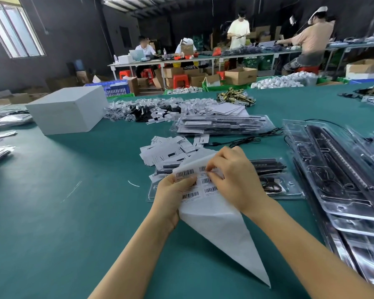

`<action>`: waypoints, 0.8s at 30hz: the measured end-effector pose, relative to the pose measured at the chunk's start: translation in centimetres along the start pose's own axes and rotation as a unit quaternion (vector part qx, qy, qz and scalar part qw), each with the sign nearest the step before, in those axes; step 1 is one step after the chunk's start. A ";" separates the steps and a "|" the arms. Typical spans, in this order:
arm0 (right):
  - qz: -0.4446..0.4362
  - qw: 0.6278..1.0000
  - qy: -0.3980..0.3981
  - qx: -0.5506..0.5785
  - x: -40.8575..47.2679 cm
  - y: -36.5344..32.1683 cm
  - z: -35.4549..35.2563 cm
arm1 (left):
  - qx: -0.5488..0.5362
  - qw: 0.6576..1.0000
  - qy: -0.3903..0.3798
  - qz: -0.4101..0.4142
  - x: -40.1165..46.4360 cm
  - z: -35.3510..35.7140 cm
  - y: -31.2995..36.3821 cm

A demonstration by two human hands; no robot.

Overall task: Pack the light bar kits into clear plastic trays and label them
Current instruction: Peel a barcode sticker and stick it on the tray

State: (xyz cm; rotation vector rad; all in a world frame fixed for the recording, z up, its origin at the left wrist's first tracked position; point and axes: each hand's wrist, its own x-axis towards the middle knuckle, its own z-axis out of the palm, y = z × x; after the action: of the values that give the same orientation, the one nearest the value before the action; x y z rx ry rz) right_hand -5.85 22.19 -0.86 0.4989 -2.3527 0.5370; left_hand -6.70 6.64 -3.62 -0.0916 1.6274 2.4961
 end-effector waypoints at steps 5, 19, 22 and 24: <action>0.036 0.995 -0.057 0.067 -0.2 0.3 0.6 | -0.031 0.999 -0.011 -0.003 0.0 0.0 0.0; 0.079 0.990 -0.086 0.082 -0.2 0.6 0.5 | -0.067 0.996 -0.054 -0.031 0.1 0.2 -0.3; 0.130 0.978 -0.093 0.134 0.0 0.7 0.3 | -0.066 0.996 -0.057 -0.024 0.1 0.3 -0.4; 0.157 0.970 -0.095 0.162 0.1 0.7 0.1 | -0.069 0.996 -0.058 -0.026 0.0 0.4 -0.4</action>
State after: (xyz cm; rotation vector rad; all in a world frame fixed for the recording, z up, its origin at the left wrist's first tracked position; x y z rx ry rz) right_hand -6.32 22.73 -0.98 0.3316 -2.5558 1.0758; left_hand -6.64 7.18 -3.87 -0.0053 1.3903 2.5220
